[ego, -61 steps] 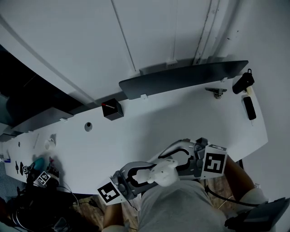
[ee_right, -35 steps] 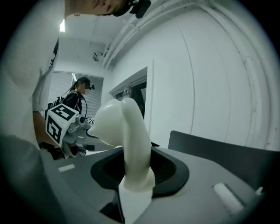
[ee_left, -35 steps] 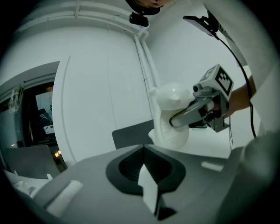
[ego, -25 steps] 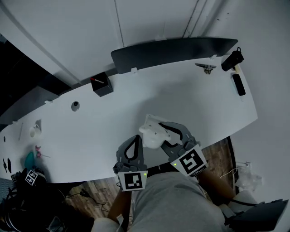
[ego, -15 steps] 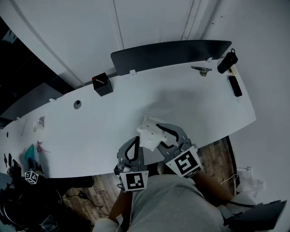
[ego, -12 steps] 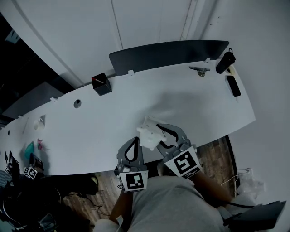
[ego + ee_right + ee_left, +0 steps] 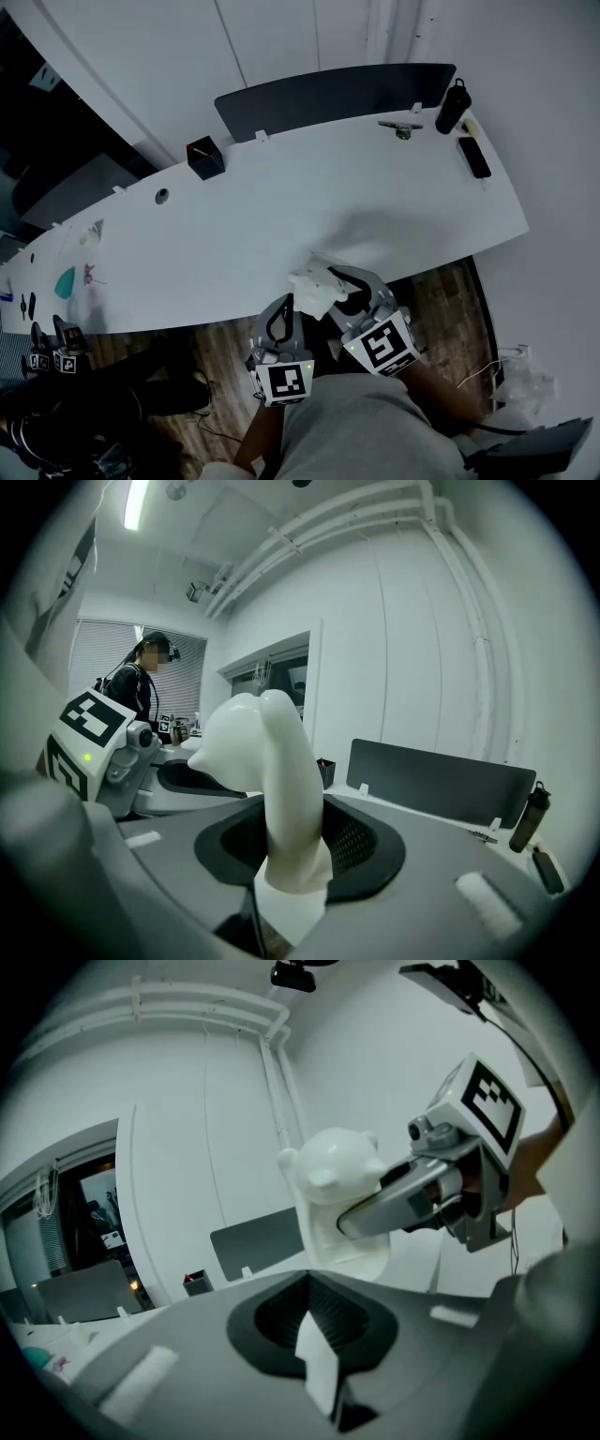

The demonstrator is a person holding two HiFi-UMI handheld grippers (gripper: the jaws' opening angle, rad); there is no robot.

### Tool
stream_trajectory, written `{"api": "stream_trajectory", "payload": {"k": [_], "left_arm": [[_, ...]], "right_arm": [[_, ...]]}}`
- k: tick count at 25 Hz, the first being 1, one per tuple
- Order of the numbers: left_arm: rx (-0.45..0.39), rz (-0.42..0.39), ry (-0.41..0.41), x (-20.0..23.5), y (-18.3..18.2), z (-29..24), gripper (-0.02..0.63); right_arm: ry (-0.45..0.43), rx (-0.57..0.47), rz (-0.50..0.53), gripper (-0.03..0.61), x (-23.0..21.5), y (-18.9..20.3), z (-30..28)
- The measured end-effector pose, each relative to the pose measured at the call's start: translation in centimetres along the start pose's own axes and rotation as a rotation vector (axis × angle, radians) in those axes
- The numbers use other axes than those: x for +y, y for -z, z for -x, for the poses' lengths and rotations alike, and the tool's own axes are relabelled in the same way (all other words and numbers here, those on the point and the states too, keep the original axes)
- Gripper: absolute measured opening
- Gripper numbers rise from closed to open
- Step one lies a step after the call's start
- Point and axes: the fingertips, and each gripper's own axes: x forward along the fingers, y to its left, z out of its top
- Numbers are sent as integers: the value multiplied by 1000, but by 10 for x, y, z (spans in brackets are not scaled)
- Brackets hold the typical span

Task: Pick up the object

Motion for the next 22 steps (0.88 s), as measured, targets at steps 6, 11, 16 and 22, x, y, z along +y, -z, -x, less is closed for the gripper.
{"api": "stream_trajectory", "payload": {"k": [6,11,16,22], "left_arm": [[55,-33,-13,-47,5,48,0],[79,-46,-11,-55,10,69,0],[78,-58,-17,-53,12,87,0],[43,-28,-17,-36,19,117,0]], "right_arm": [[-5,-36,-31,143,26,16,58],[1,-49,-59,143,44,18,68],[7,-61,-77,143,58,15,72],[2,-72,-79,143,96,5,66]]}}
